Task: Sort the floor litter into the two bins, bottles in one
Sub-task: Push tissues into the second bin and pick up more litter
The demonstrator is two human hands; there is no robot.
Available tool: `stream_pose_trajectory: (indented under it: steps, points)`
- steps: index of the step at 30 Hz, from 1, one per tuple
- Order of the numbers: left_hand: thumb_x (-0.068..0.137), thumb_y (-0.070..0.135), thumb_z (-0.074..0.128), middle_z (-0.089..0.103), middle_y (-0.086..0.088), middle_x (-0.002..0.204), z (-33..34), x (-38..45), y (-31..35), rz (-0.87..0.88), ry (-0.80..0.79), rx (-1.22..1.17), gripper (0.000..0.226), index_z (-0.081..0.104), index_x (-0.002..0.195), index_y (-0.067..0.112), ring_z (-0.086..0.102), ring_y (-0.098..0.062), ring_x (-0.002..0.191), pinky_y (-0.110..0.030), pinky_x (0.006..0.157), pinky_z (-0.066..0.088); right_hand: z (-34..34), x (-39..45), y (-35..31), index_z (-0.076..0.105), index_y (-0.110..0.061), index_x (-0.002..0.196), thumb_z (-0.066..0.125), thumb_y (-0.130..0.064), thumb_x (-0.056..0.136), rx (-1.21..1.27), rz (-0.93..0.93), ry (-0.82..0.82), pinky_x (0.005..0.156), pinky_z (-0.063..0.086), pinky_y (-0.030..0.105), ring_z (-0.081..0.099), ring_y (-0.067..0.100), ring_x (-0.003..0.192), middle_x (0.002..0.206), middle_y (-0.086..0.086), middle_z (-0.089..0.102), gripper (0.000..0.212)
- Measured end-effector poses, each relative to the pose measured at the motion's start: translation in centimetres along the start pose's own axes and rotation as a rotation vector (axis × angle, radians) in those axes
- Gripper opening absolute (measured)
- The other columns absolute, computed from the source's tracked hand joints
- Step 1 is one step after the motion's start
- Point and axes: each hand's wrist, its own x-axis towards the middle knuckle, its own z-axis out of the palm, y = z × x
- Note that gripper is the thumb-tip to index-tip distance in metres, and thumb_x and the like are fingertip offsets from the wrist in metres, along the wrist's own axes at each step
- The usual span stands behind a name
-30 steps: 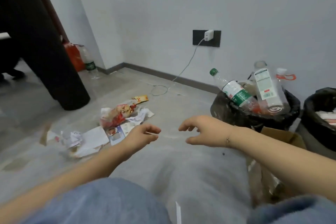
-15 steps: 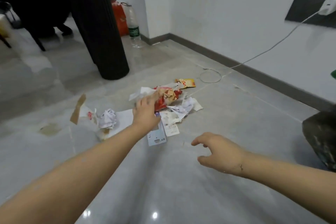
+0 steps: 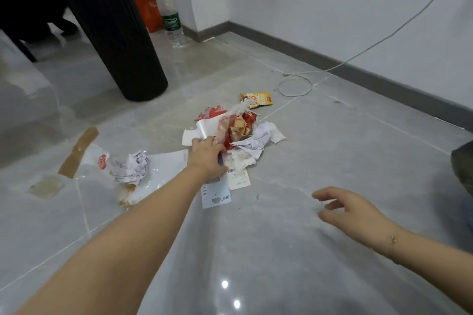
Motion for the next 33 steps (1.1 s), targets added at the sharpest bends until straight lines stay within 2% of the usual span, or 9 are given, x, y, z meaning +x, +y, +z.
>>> stream_pose_trajectory:
  steps: [8, 12, 15, 17, 20, 21, 23, 26, 33]
  points:
    - [0.087, 0.036, 0.06, 0.047, -0.003, 0.134, -0.7, -8.5, 8.7, 0.335, -0.061, -0.144, 0.039, 0.059, 0.126, 0.03, 0.033, -0.029, 0.124, -0.028, 0.101, 0.023, -1.5, -3.2, -0.7, 0.058, -0.028, 0.106, 0.06, -0.01, 0.085, 0.013, -0.01, 0.092, 0.08, 0.039, 0.02, 0.056, 0.012, 0.1, 0.114, -0.006, 0.059, 0.028]
    - [0.084, 0.018, 0.069, 0.044, 0.008, 0.137, -1.9, -10.8, 12.6, 0.233, -0.159, -0.867, 0.024, 0.073, 0.108, 0.019, 0.038, -0.02, 0.132, -0.033, 0.111, 0.033, -1.3, -5.2, -0.6, 0.059, -0.028, 0.109, 0.06, -0.011, 0.084, -0.028, -0.049, 0.095, 0.079, 0.038, 0.018, 0.055, 0.009, 0.102, 0.114, -0.008, 0.059, 0.03]
    - [0.086, 0.001, 0.062, 0.05, 0.014, 0.126, -4.4, -11.8, 11.3, 0.156, -0.108, -1.306, 0.023, 0.072, 0.106, 0.006, 0.05, 0.001, 0.113, -0.006, 0.084, 0.042, -0.8, -6.2, -0.6, 0.058, -0.029, 0.113, 0.06, -0.013, 0.085, -0.056, -0.074, 0.063, 0.08, 0.037, 0.016, 0.053, 0.008, 0.106, 0.115, -0.011, 0.057, 0.032]
    - [0.087, 0.0, 0.059, 0.059, 0.002, 0.125, -5.3, -11.4, 8.0, 0.021, 0.056, -1.376, 0.023, 0.072, 0.102, 0.012, 0.055, -0.003, 0.103, -0.004, 0.076, 0.042, 0.0, -6.6, -0.9, 0.057, -0.03, 0.114, 0.061, -0.016, 0.086, -0.088, -0.099, 0.025, 0.083, 0.039, 0.017, 0.052, 0.007, 0.108, 0.116, -0.013, 0.054, 0.032]
    - [0.085, 0.016, 0.058, 0.06, -0.006, 0.125, -4.3, -10.0, 1.3, -0.321, 0.258, -0.892, 0.028, 0.066, 0.111, 0.024, 0.058, -0.016, 0.1, -0.027, 0.085, 0.044, 1.4, -6.9, -1.5, 0.054, -0.034, 0.116, 0.061, -0.022, 0.088, -0.15, -0.15, -0.066, 0.092, 0.041, 0.02, 0.05, 0.005, 0.111, 0.12, -0.015, 0.05, 0.031]
    - [0.084, 0.027, 0.058, 0.049, -0.005, 0.139, -3.4, -9.7, -1.0, -0.402, 0.224, -0.599, 0.038, 0.059, 0.123, 0.027, 0.049, -0.023, 0.121, -0.036, 0.1, 0.038, 1.7, -7.0, -1.6, 0.052, -0.037, 0.113, 0.06, -0.023, 0.088, -0.167, -0.174, -0.091, 0.092, 0.042, 0.019, 0.049, 0.004, 0.111, 0.12, -0.016, 0.05, 0.03]
    - [0.082, 0.048, 0.059, 0.013, -0.004, 0.159, -1.4, -9.4, -5.2, -0.48, 0.069, -0.275, 0.066, 0.036, 0.143, 0.033, 0.004, -0.033, 0.146, -0.057, 0.115, 0.01, 2.5, -7.1, -2.0, 0.051, -0.039, 0.111, 0.06, -0.023, 0.087, -0.189, -0.22, -0.127, 0.09, 0.04, 0.016, 0.048, 0.002, 0.111, 0.118, -0.017, 0.05, 0.03]
    - [0.076, 0.064, 0.059, -0.009, 0.0, 0.161, 0.7, -9.2, -8.0, -0.521, -0.158, -0.311, 0.087, 0.019, 0.149, 0.039, -0.024, -0.036, 0.143, -0.059, 0.115, -0.003, 3.2, -7.5, -1.7, 0.052, -0.037, 0.117, 0.058, -0.026, 0.088, -0.221, -0.242, -0.176, 0.087, 0.036, 0.012, 0.046, -0.002, 0.111, 0.114, -0.024, 0.047, 0.031]
    - [0.086, 0.061, 0.051, 0.006, -0.006, 0.161, 2.0, -10.9, -5.9, -0.289, -0.274, -0.26, 0.078, 0.021, 0.151, 0.031, 0.005, -0.035, 0.147, -0.041, 0.118, 0.006, 3.8, -8.1, 0.5, 0.052, -0.036, 0.121, 0.056, -0.027, 0.089, -0.32, -0.281, -0.219, 0.084, 0.032, 0.002, 0.043, -0.004, 0.111, 0.115, -0.025, 0.044, 0.034]
